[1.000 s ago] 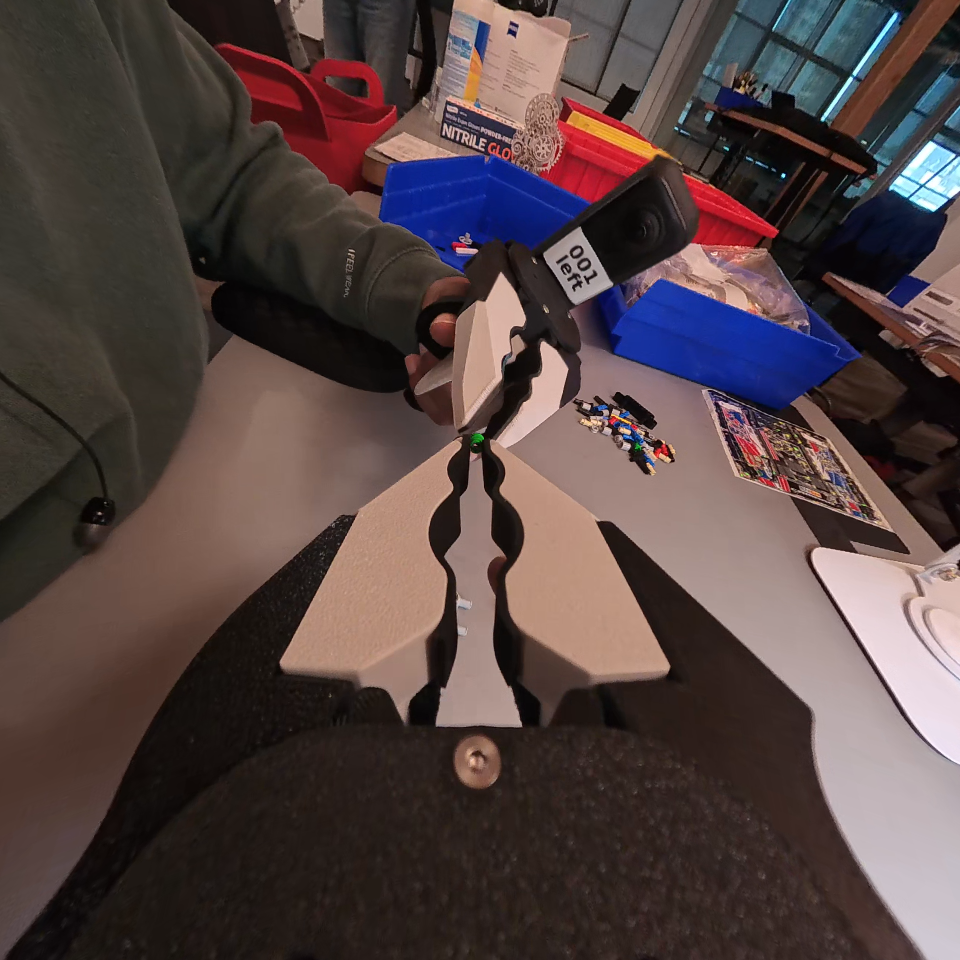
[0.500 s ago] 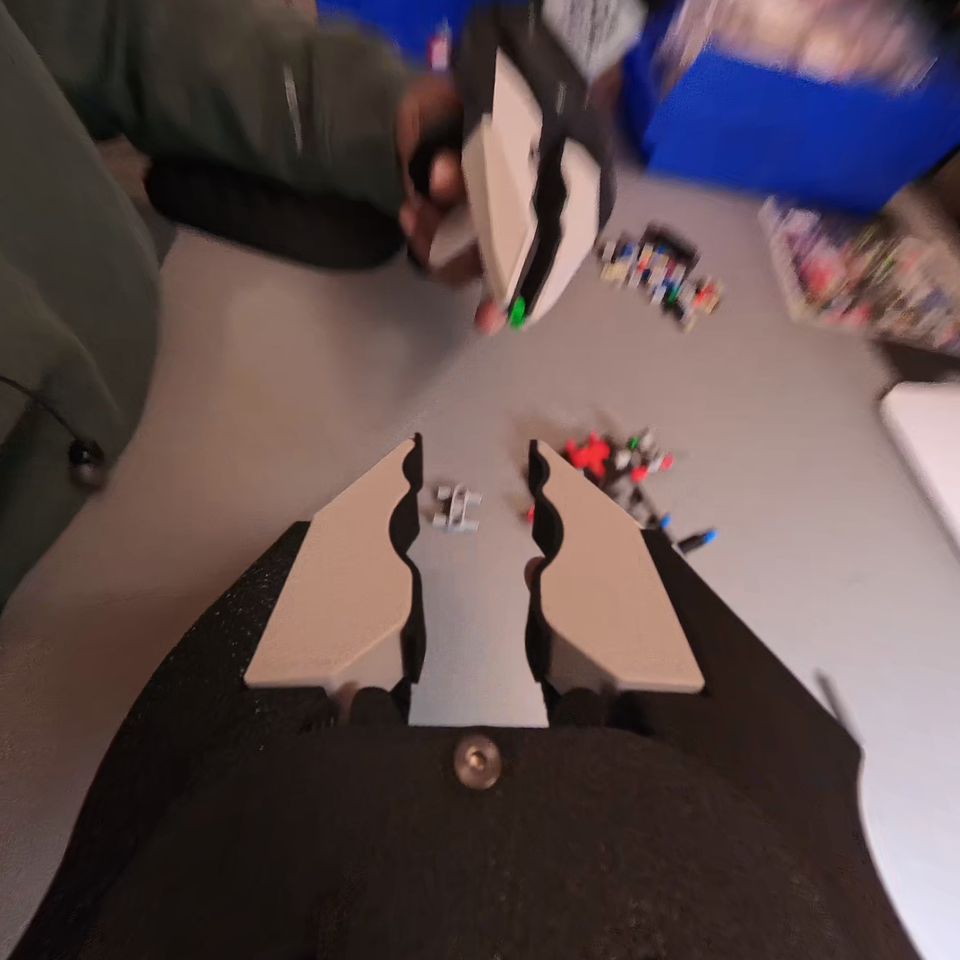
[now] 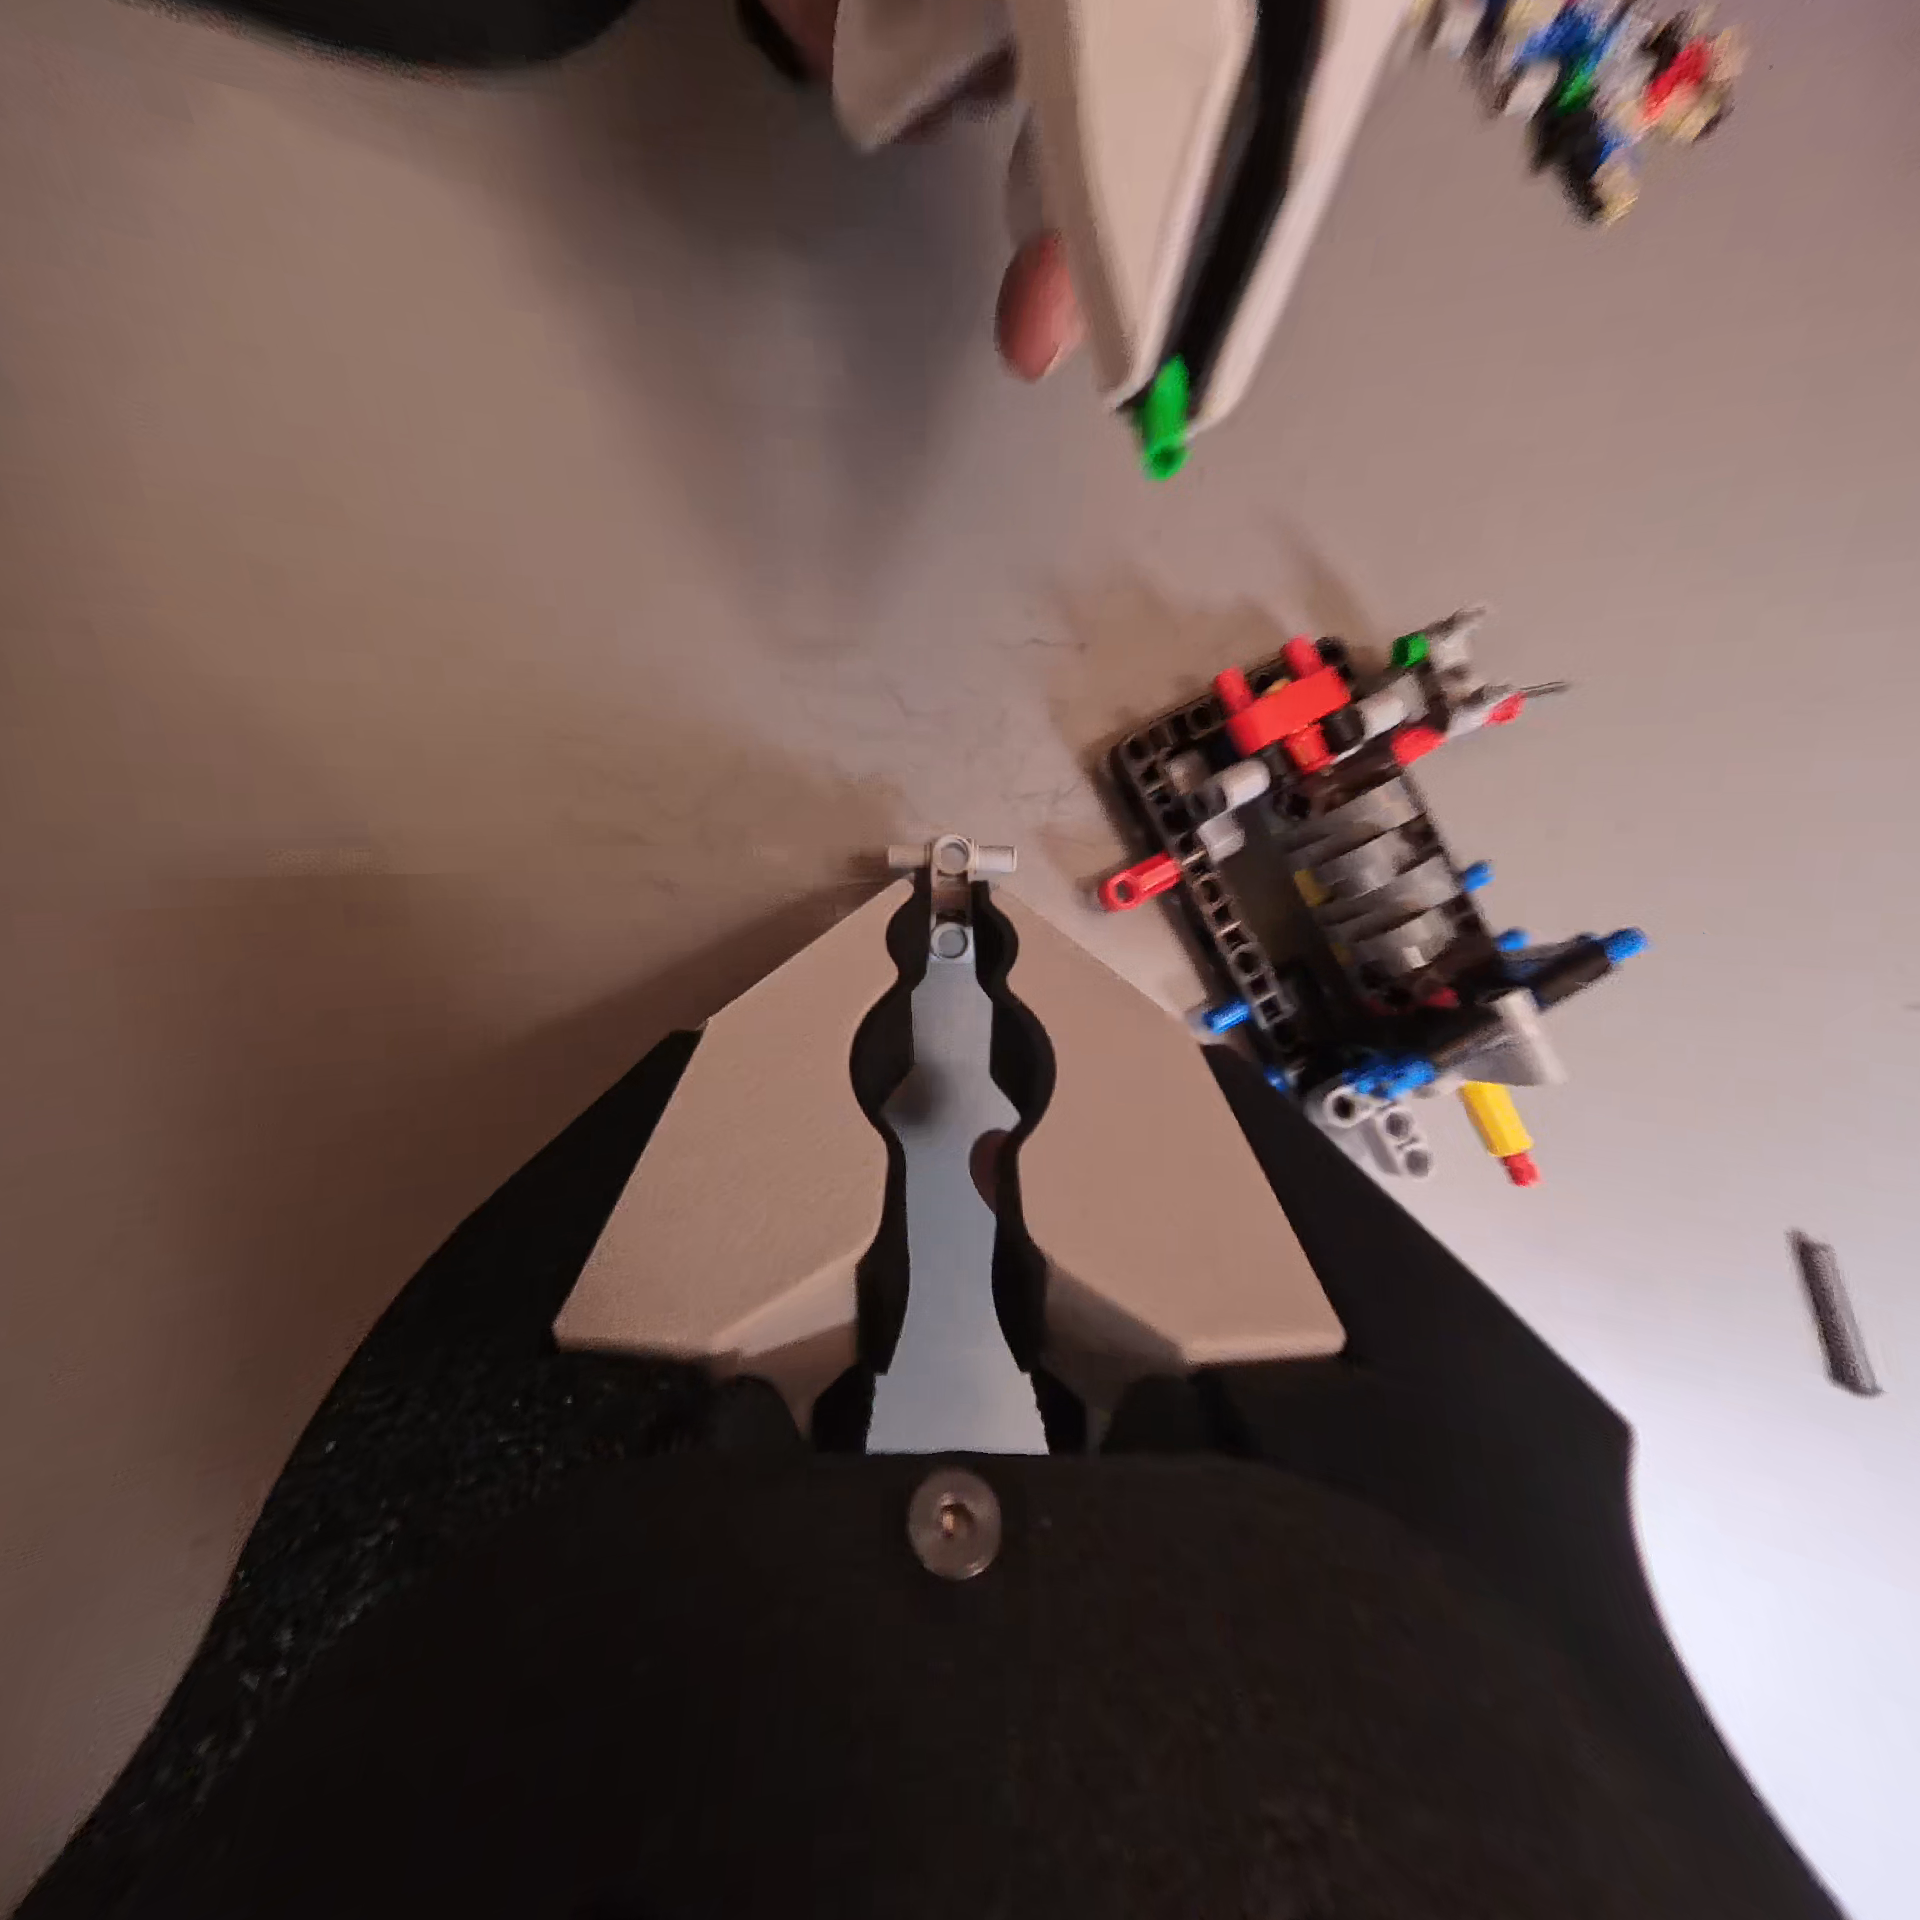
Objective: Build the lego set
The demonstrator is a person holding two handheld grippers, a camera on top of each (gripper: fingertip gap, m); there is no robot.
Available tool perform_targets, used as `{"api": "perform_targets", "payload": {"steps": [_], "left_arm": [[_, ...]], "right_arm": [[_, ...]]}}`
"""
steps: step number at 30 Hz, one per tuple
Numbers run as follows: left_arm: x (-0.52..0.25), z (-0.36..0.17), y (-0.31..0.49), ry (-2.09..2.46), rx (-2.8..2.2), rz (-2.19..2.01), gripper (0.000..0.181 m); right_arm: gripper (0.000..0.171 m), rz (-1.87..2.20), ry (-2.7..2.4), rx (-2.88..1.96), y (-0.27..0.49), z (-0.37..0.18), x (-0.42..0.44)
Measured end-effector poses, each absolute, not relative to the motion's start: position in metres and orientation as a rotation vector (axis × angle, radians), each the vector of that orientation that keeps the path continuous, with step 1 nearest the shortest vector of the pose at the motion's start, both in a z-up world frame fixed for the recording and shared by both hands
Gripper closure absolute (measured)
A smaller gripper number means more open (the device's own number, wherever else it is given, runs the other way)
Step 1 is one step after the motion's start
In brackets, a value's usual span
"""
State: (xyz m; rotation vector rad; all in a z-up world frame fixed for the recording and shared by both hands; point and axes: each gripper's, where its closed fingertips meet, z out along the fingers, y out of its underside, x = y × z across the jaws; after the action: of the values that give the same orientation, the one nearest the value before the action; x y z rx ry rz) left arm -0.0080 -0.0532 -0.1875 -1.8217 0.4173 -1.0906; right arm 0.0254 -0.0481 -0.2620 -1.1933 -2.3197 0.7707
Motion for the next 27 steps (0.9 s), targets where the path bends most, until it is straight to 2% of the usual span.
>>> {"api": "perform_targets", "payload": {"steps": [6,8,14,20,27], "left_arm": [[0.007,-0.163,-0.058,0.391,-1.704,-1.206,0.177],[0.014,-0.151,-0.060,0.376,-1.664,-1.226,0.177],[0.020,-0.115,-0.058,0.293,-1.547,-1.189,0.178],[0.022,-0.100,-0.056,0.354,-1.508,-0.878,0.178],[0.026,-0.093,-0.057,0.390,-1.486,-0.702,0.178]], "right_arm": [[0.166,1.501,-1.678,-0.843,-0.048,-0.130,0.025],[0.166,1.627,-1.568,-0.799,-0.046,-0.109,0.033],[0.166,1.925,-1.420,-0.858,-0.044,-0.105,0.037],[0.166,2.126,-1.278,-0.913,-0.045,-0.096,0.033],[0.166,2.170,-1.266,-0.943,-0.053,-0.098,0.027]]}}
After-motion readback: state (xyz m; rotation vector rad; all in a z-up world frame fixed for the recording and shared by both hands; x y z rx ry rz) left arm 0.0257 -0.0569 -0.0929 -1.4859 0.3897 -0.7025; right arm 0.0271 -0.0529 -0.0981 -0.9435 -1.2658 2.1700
